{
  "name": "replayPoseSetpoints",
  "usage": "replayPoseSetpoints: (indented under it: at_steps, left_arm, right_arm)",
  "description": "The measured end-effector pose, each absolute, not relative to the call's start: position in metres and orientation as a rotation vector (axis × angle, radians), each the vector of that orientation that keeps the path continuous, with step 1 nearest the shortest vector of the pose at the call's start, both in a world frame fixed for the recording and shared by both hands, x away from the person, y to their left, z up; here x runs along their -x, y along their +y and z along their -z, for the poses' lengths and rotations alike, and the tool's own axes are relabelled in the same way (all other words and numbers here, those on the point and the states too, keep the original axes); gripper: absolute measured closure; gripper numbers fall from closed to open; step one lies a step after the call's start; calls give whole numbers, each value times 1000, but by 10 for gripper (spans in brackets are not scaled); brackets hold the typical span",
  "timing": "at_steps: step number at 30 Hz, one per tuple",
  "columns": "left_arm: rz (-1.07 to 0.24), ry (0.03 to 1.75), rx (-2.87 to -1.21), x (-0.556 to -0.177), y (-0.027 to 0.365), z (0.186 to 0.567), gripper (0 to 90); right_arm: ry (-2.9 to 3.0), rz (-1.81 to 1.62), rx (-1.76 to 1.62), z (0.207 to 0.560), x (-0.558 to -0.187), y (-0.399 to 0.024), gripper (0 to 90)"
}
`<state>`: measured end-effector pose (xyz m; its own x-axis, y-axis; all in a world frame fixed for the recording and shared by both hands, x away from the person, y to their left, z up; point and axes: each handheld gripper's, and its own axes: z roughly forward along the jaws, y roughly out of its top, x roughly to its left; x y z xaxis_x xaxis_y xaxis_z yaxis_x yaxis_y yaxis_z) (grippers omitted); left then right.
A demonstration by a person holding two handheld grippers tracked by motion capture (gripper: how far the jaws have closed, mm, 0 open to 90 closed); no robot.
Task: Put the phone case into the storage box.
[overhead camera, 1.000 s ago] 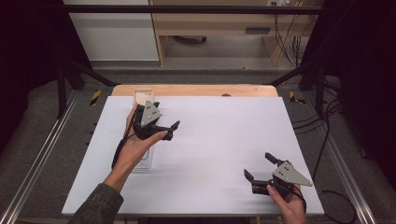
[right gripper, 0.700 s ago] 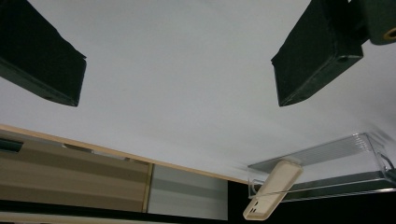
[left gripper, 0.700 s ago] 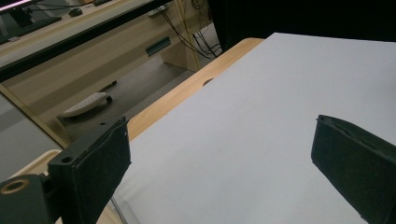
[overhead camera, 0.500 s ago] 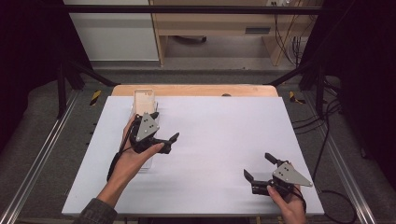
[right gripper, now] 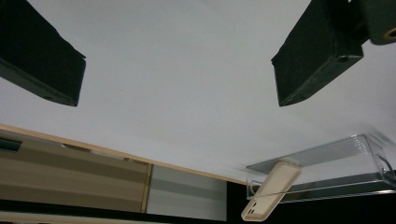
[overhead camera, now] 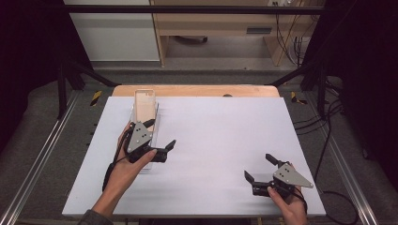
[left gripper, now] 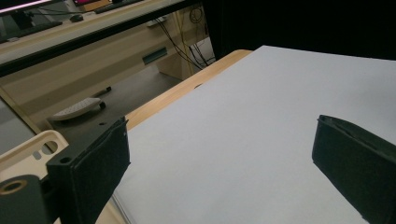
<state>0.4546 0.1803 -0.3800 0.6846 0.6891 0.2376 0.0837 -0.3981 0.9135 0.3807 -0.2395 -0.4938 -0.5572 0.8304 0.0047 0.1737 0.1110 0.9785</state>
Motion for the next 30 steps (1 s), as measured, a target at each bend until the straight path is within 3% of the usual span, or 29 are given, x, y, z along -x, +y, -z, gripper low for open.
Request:
replayPoseSetpoints:
  at_steps: [30]
  left_arm:
    - [-787,827,-1528,-435,290,381,35]
  right_arm:
    - [1819,-1485,-984,494,-380,-240,22]
